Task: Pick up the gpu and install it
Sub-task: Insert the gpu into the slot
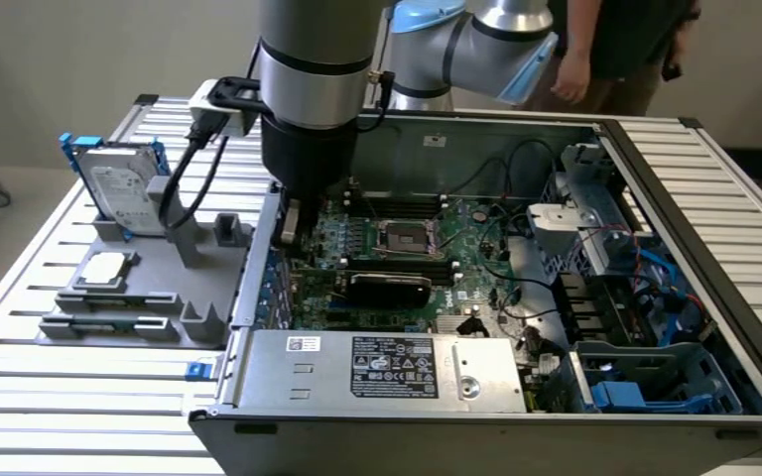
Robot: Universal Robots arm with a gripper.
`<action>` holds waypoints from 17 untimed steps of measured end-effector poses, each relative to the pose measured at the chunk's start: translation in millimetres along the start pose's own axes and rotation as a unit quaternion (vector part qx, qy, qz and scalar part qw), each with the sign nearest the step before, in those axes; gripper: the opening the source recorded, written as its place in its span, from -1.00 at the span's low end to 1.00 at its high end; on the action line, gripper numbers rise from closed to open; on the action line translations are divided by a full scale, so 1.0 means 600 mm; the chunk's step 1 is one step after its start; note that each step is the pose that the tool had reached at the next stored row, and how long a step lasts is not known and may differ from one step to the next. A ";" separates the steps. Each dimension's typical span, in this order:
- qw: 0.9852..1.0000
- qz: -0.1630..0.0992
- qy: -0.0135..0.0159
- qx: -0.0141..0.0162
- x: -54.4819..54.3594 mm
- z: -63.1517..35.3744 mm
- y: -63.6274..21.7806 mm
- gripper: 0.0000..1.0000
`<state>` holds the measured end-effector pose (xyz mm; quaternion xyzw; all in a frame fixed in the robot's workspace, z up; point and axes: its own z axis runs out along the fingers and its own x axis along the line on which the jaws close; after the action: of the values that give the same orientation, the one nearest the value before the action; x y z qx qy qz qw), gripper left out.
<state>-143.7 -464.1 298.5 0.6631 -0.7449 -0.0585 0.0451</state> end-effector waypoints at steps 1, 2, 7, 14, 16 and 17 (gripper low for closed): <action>1.000 0.000 0.000 0.000 0.000 0.000 0.001 -0.79; 1.000 0.000 0.000 0.000 0.000 -0.001 0.002 -0.79; 1.000 0.000 0.000 -0.002 0.000 -0.002 0.005 -0.79; 1.000 0.001 0.000 -0.002 0.001 -0.004 0.005 -0.79; 1.000 0.002 0.001 -0.002 0.000 -0.007 0.005 -0.79; 1.000 0.002 0.001 -0.002 0.000 -0.009 0.005 -0.79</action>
<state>-145.8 -464.1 304.0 0.6617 -0.7459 -0.0588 0.0475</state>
